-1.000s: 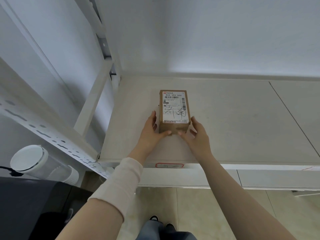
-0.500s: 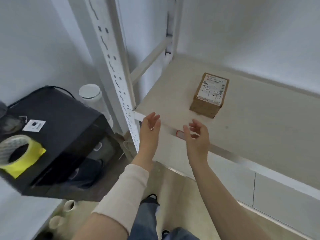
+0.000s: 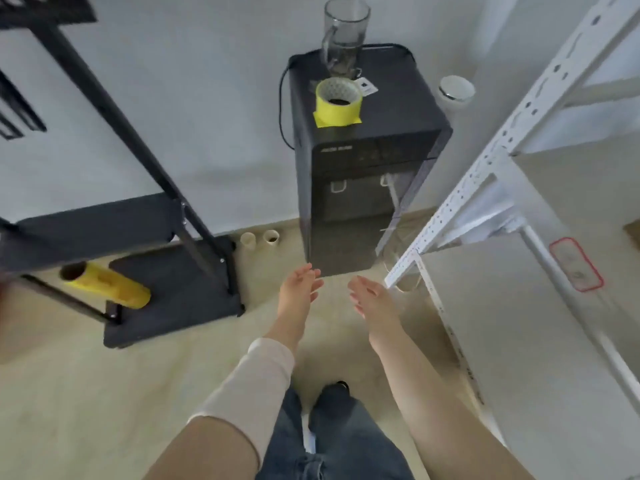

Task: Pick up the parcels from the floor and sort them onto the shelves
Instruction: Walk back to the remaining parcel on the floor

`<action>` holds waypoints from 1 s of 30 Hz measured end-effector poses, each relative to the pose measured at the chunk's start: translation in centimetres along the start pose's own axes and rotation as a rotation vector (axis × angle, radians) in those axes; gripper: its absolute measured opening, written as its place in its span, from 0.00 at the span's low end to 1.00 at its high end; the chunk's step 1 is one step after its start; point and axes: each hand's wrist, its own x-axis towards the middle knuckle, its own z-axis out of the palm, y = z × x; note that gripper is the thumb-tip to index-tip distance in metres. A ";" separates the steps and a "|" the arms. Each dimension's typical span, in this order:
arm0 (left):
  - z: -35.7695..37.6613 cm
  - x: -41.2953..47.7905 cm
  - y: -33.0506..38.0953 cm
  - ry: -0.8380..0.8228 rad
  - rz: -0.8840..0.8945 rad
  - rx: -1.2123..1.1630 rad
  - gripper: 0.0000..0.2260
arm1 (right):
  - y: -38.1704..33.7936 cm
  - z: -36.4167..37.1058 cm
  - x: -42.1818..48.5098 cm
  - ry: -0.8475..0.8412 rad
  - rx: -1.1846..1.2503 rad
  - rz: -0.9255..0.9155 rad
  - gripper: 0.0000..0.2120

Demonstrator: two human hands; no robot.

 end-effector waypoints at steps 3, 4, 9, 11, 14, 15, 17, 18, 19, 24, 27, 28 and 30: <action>-8.1 -1.7 -0.8 0.108 0.010 -0.159 0.17 | 1.0 7.0 -2.5 -0.104 -0.202 -0.022 0.13; -11.0 -2.4 -1.1 0.147 0.016 -0.218 0.17 | 1.6 9.7 -3.5 -0.148 -0.259 -0.026 0.14; -27.4 -6.7 -4.1 0.379 0.044 -0.515 0.16 | 6.5 24.6 -10.5 -0.387 -0.478 -0.030 0.10; -34.3 -9.1 -6.1 0.484 0.052 -0.625 0.16 | 9.2 30.9 -14.3 -0.502 -0.538 -0.037 0.04; -44.1 -13.2 -9.9 0.668 0.069 -0.794 0.16 | 13.9 39.6 -20.6 -0.688 -0.633 -0.050 0.06; -46.9 -14.5 -11.1 0.722 0.076 -0.844 0.17 | 15.4 42.1 -22.8 -0.745 -0.665 -0.052 0.09; -51.9 -17.1 -13.8 0.819 0.091 -0.940 0.17 | 18.3 46.6 -27.1 -0.843 -0.753 -0.049 0.12; -54.1 -18.4 -15.1 0.864 0.104 -0.990 0.17 | 19.9 48.7 -29.1 -0.901 -0.794 -0.043 0.11; -56.2 -19.7 -16.4 0.910 0.116 -1.038 0.17 | 21.5 50.6 -31.1 -0.957 -0.821 -0.024 0.08; -65.7 -24.9 -22.8 1.138 0.144 -1.274 0.17 | 29.7 59.3 -39.4 -1.133 -0.945 0.102 0.11; -72.5 -26.8 -25.9 1.223 0.172 -1.390 0.17 | 34.3 65.0 -43.5 -1.192 -0.989 0.181 0.06; -75.2 -27.3 -26.6 1.244 0.175 -1.419 0.17 | 35.7 67.2 -44.7 -1.207 -1.005 0.196 0.06; -81.1 -28.1 -27.6 1.281 0.179 -1.450 0.17 | 38.4 72.3 -47.2 -1.260 -1.022 0.217 0.06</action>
